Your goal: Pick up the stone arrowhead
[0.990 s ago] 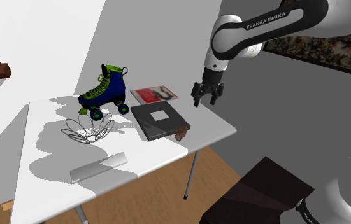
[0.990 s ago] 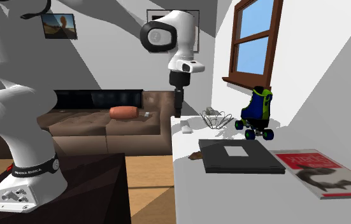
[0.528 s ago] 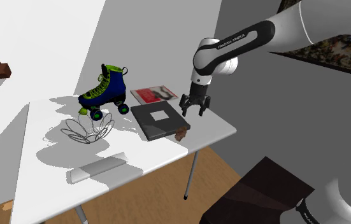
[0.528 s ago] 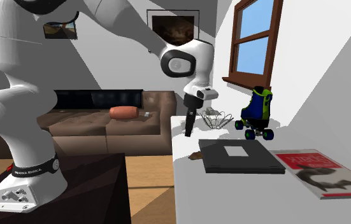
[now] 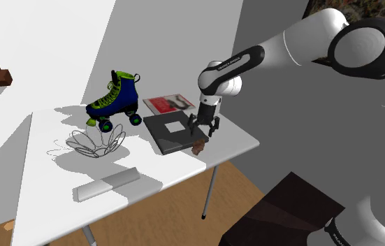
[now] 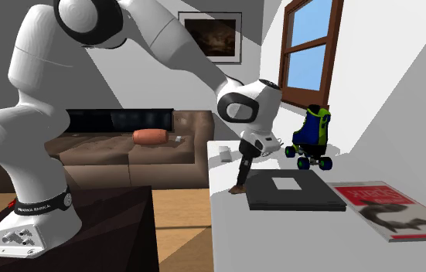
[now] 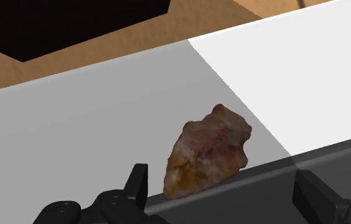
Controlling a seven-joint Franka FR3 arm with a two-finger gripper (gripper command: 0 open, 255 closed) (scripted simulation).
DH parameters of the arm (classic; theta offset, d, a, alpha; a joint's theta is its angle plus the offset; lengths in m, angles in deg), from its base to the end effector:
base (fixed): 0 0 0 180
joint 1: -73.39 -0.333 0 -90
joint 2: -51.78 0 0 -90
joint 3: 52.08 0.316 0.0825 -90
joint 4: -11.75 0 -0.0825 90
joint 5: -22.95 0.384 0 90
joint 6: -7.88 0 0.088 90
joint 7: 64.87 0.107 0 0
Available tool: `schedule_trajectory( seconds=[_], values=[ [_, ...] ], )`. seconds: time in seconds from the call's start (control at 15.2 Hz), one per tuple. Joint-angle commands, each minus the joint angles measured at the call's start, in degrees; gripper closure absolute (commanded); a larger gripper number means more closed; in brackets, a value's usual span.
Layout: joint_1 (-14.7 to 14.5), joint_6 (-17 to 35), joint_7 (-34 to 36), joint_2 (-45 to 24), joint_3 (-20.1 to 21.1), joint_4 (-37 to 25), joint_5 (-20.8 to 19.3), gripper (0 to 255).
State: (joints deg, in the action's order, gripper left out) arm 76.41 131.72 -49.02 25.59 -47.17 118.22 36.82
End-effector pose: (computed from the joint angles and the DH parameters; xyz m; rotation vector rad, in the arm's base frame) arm 0.6228 0.0273 0.2635 -2.8684 0.5821 0.2753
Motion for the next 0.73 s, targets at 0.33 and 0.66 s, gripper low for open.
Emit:
schedule_trajectory(
  seconds=[0.33, 0.66],
  values=[
    [-0.23, 4.1, -0.57, -4.49, 0.17, -0.24, 0.51, 0],
    [-0.21, 4.13, -0.6, -4.62, 0.16, -0.33, 0.5, 255]
  ],
)
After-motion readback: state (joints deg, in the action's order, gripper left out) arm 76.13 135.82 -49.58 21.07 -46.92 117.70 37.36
